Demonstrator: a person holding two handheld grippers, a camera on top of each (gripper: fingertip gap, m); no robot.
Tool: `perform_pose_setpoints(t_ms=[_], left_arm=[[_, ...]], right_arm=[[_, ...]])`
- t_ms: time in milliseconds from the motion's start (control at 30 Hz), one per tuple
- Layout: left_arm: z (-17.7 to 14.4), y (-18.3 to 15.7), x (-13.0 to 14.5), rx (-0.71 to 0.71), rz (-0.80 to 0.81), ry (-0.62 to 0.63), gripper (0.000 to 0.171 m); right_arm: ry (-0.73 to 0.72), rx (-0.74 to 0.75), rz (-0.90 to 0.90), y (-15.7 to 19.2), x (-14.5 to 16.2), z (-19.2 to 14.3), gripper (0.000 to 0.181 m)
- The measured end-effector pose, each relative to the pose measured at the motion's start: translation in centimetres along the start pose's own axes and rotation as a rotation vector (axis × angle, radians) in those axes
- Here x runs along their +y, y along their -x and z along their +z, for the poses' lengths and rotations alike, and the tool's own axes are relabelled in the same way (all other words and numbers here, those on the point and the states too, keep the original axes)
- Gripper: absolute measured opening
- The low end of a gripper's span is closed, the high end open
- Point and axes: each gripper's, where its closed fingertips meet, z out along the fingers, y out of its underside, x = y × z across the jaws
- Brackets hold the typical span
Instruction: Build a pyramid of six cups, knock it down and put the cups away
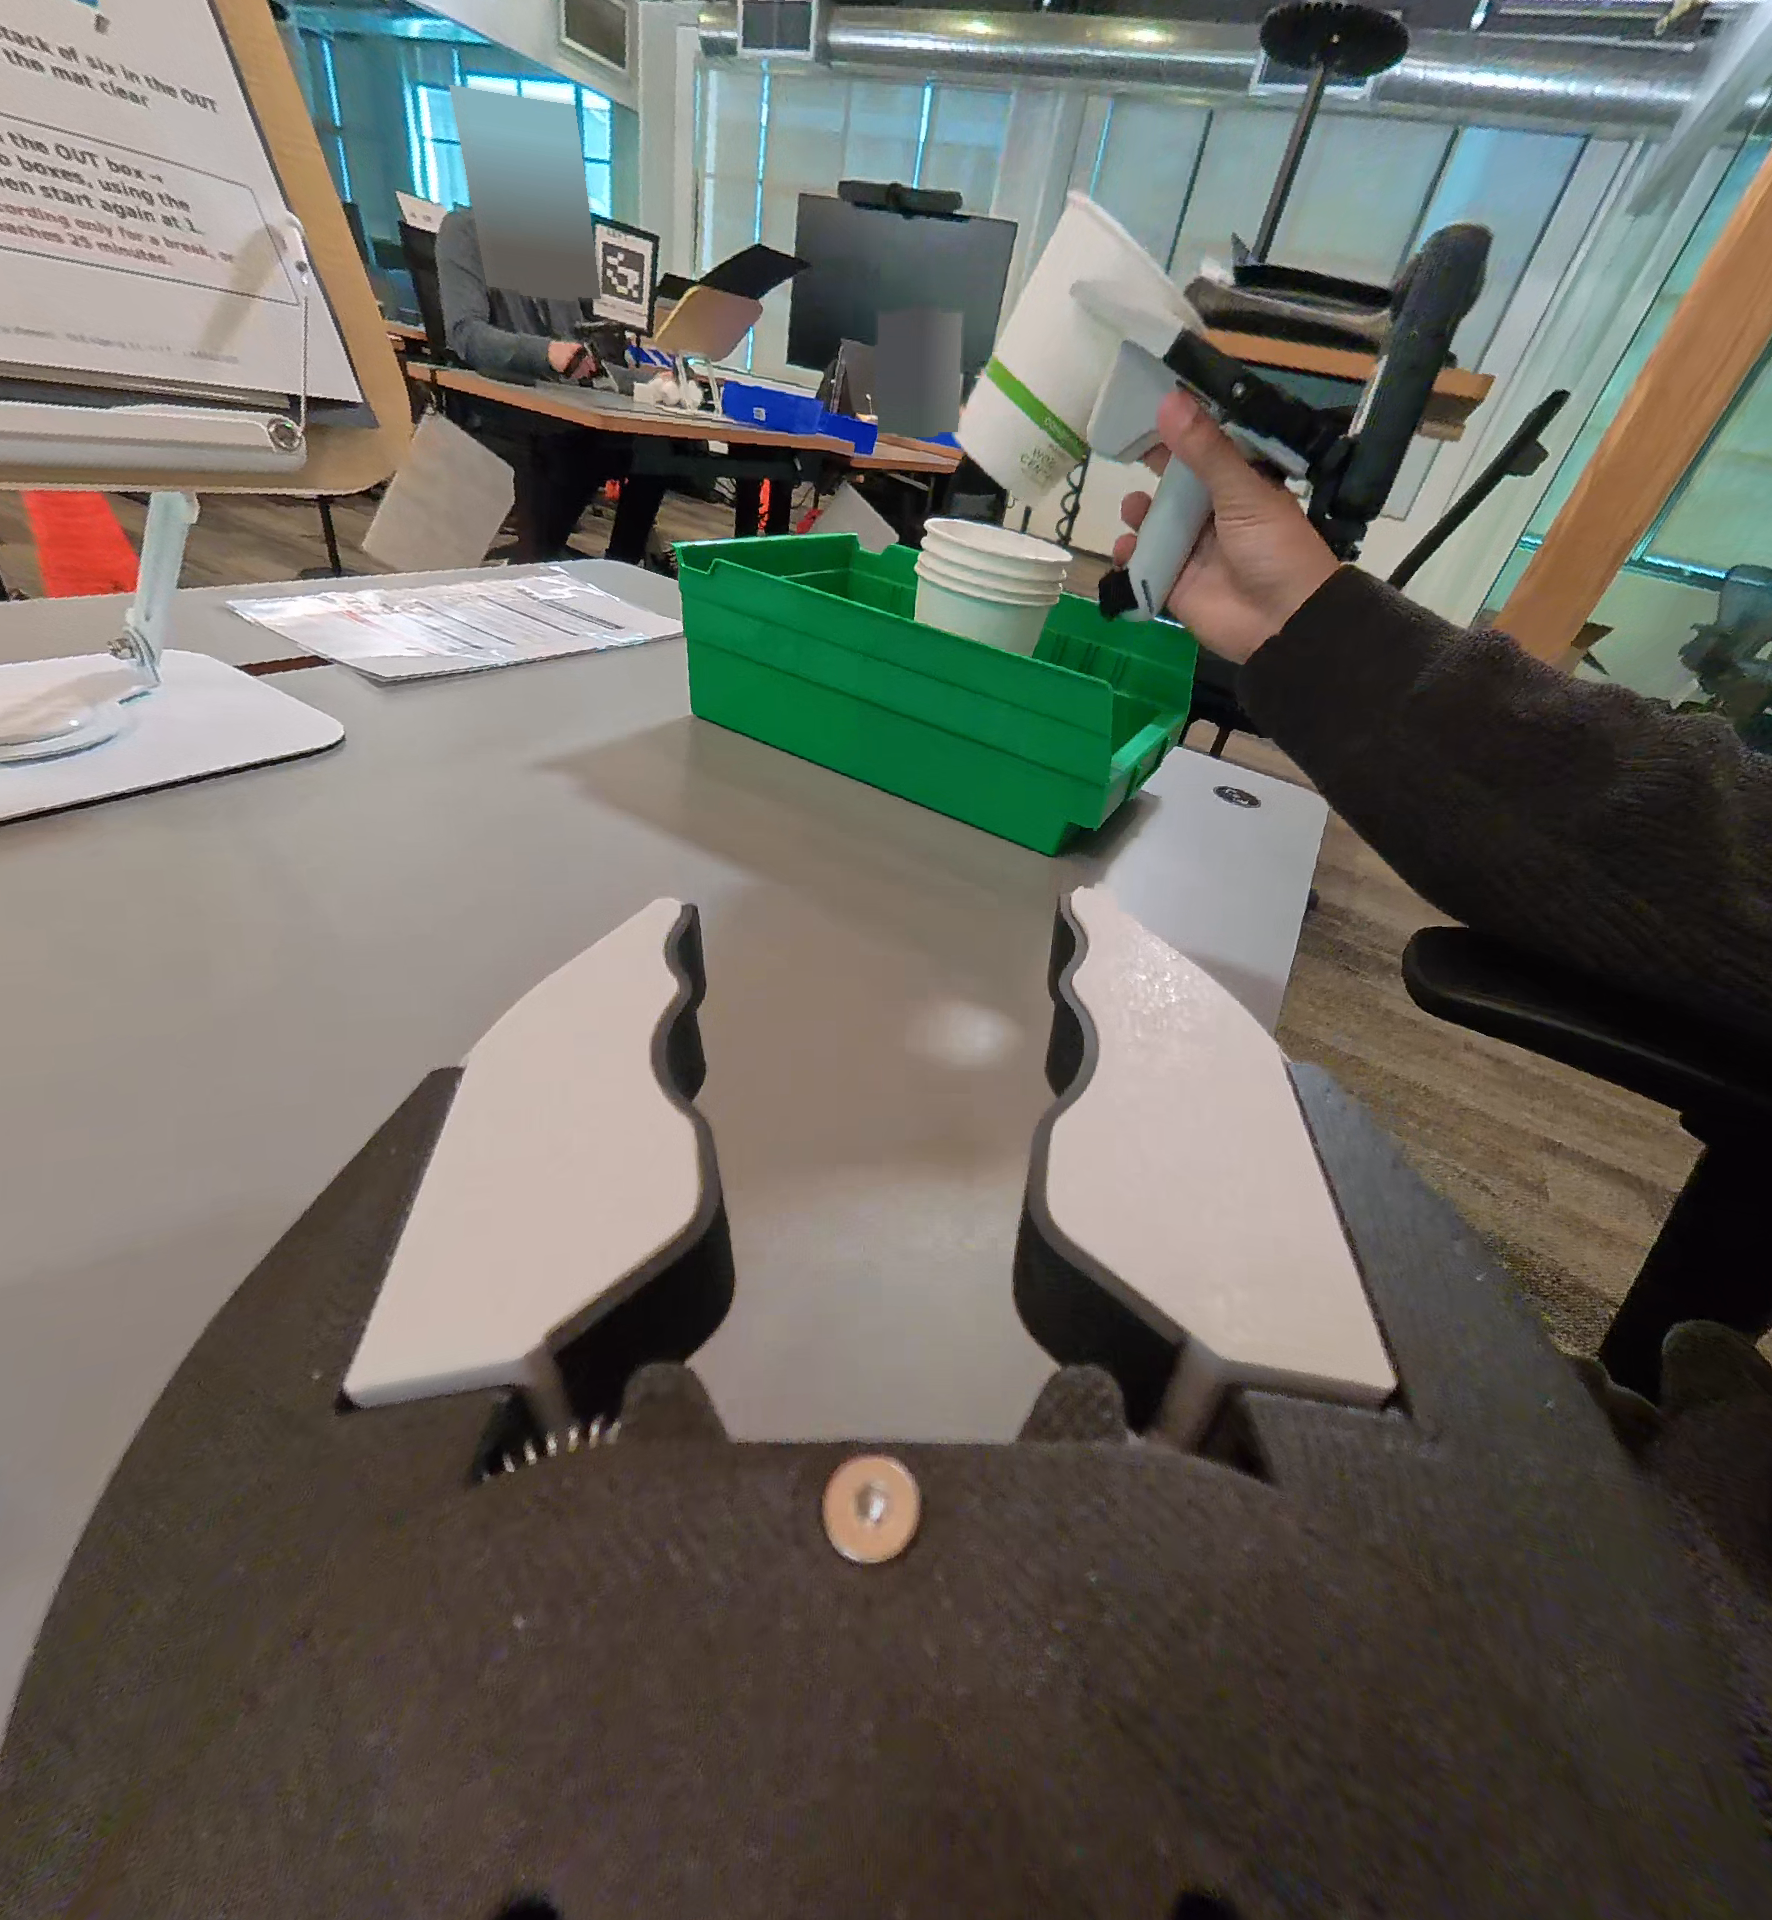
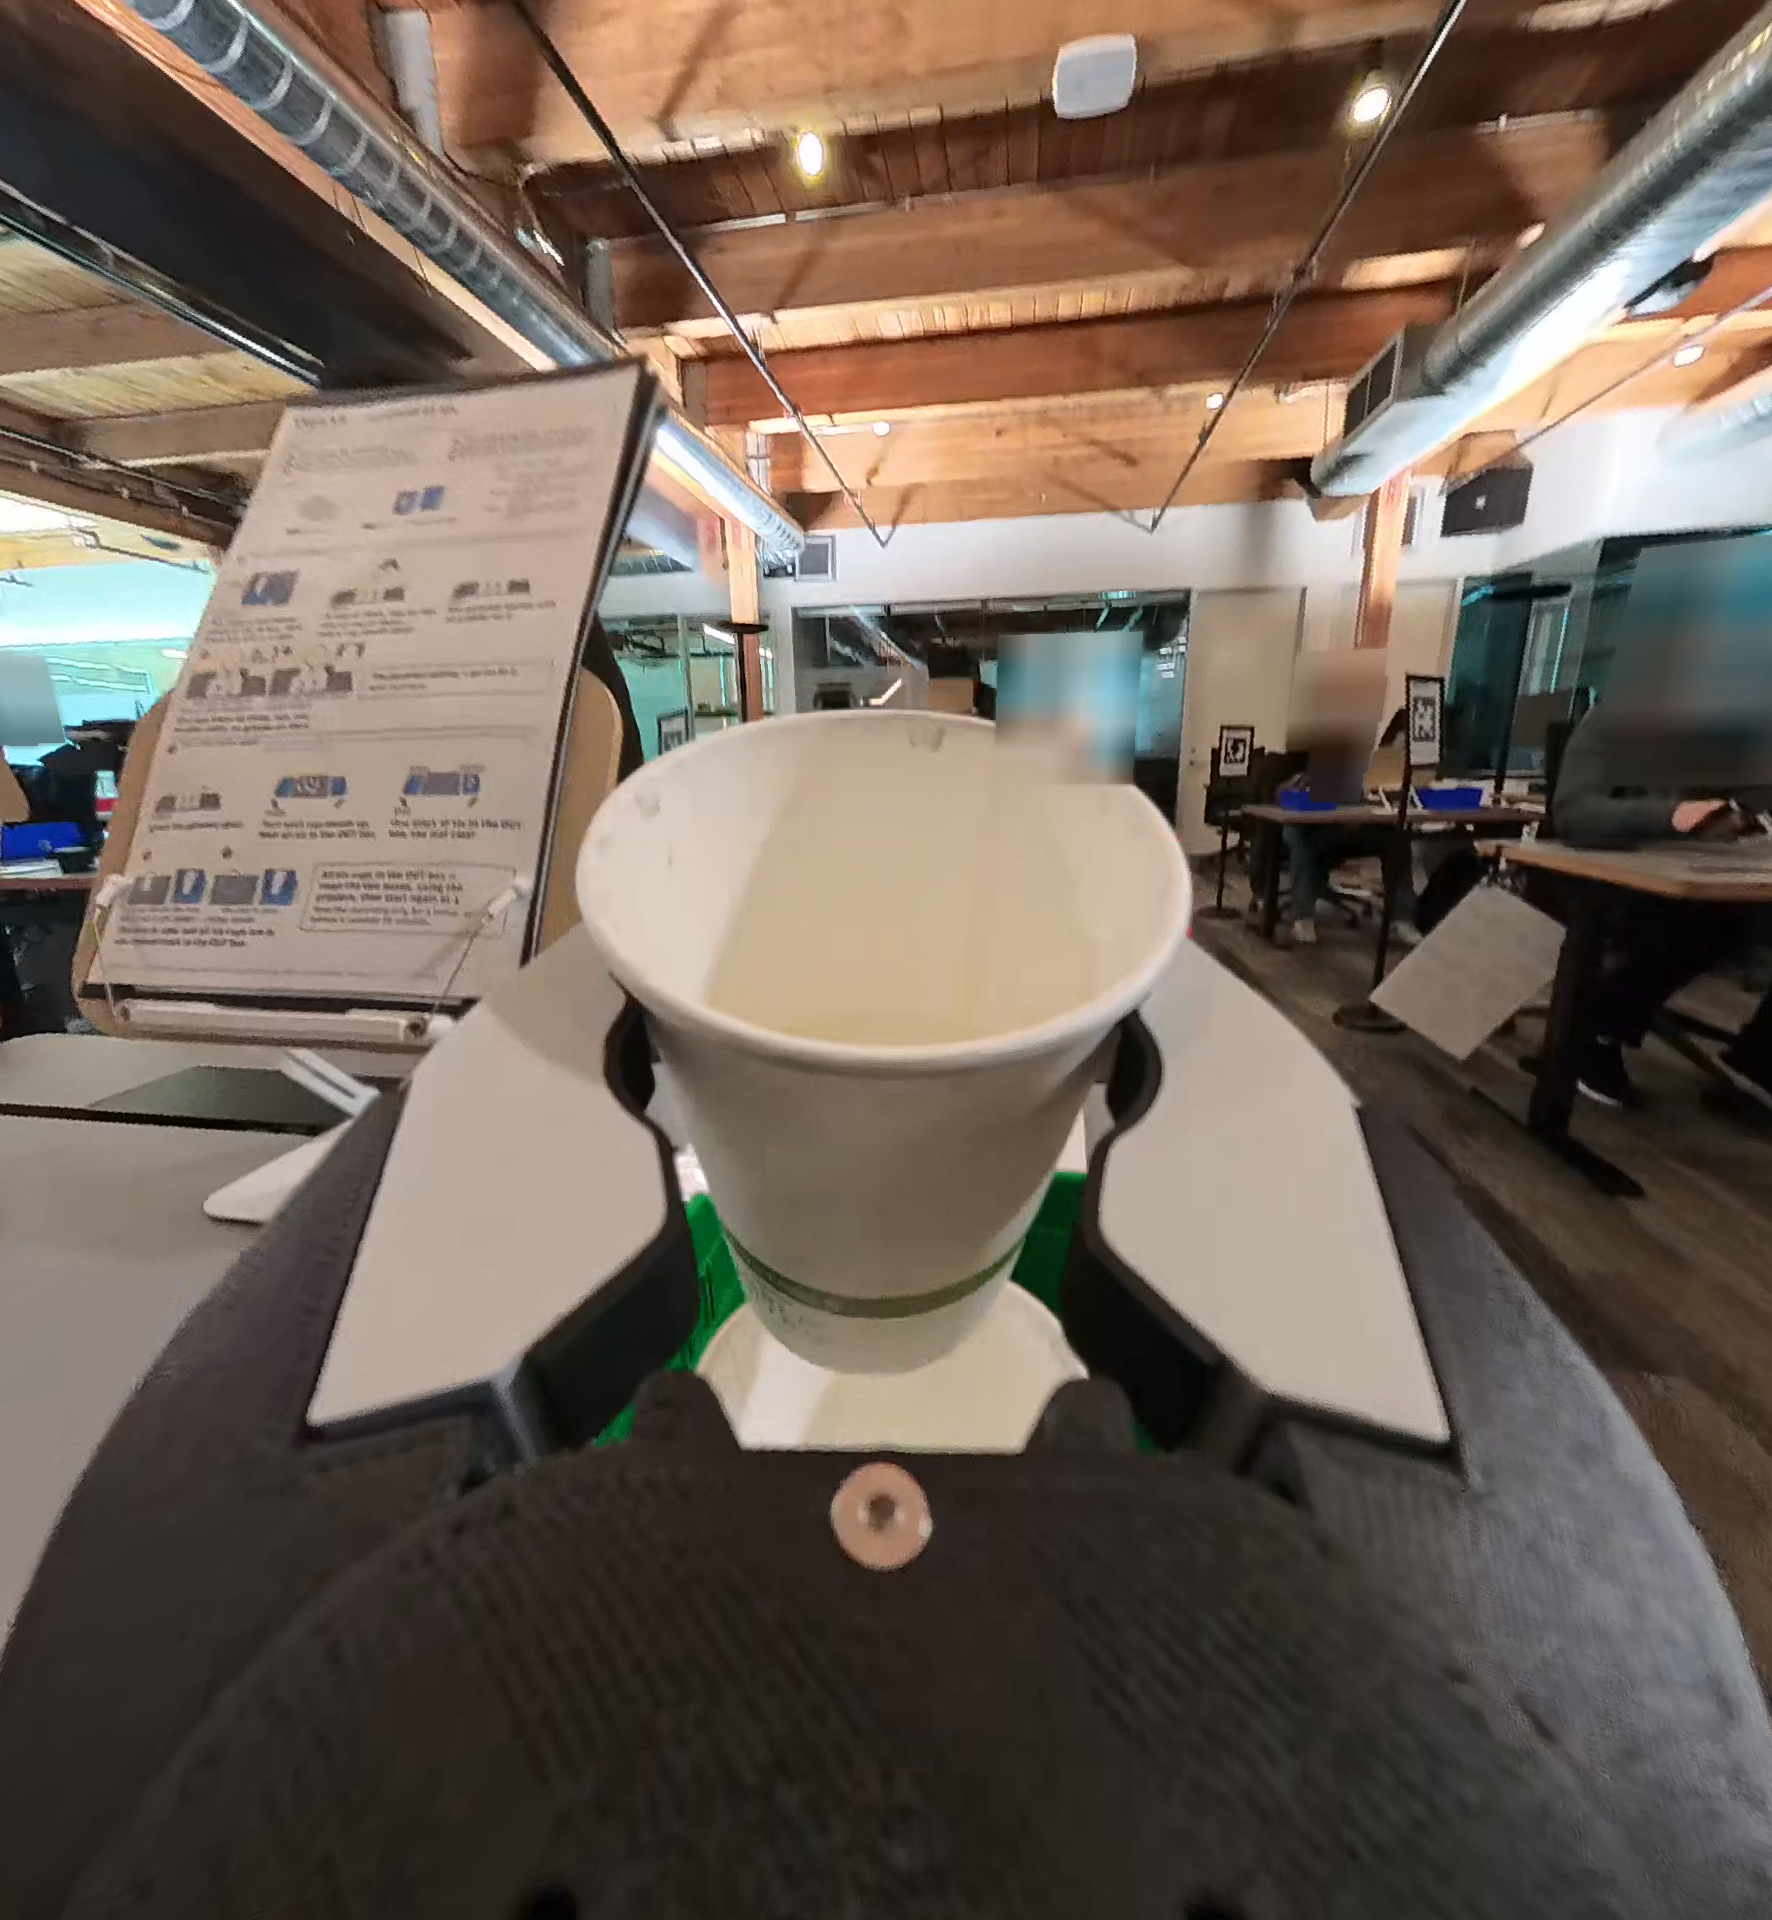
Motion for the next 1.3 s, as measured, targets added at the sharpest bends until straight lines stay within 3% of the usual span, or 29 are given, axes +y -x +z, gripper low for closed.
perform_pose_setpoints(t_ms=[433,767,833,867,933,967,1067,1167,1300], left_arm=[[0.0,0.2,0.0,-0.006,-0.002,-0.002,0.065],[0.0,0.3,-0.1,-0.01,-0.001,-0.003,0.065],[0.1,0.2,-0.2,-0.01,0.001,-0.009,0.065],[0.1,0.3,-0.3,-0.01,0.001,-0.012,0.065],[0.2,0.3,-0.4,-0.007,-0.003,-0.017,0.065],[0.4,0.2,-0.4,-0.003,-0.007,-0.017,0.065],[1.0,-0.1,-0.3,0.017,-0.008,-0.01,0.065],[1.7,-0.6,-0.1,0.046,-0.002,0.0,0.065],[2.6,-1.3,0.0,0.085,-0.007,0.005,0.065]], right_arm=[[0.217,0.022,-0.014,-0.3,5.8,0.2,0.094],[0.24,0.093,-0.066,-2.1,3.8,-0.7,0.119],[0.186,0.121,-0.063,-2.5,2.0,-1.0,0.109],[0.136,0.122,-0.046,-2.4,0.6,-1.2,0.091],[0.066,0.056,0.003,-0.8,-2.2,-1.4,0.018],[0.059,0.009,-0.001,0.3,-3.4,-1.5,0.003],[0.064,0.093,-0.211,1.7,-6.2,-1.8,0.0],[0.157,0.228,-0.407,2.7,-7.3,-2.1,0.001],[0.263,0.264,-0.303,4.6,-7.0,-2.4,0.0]])
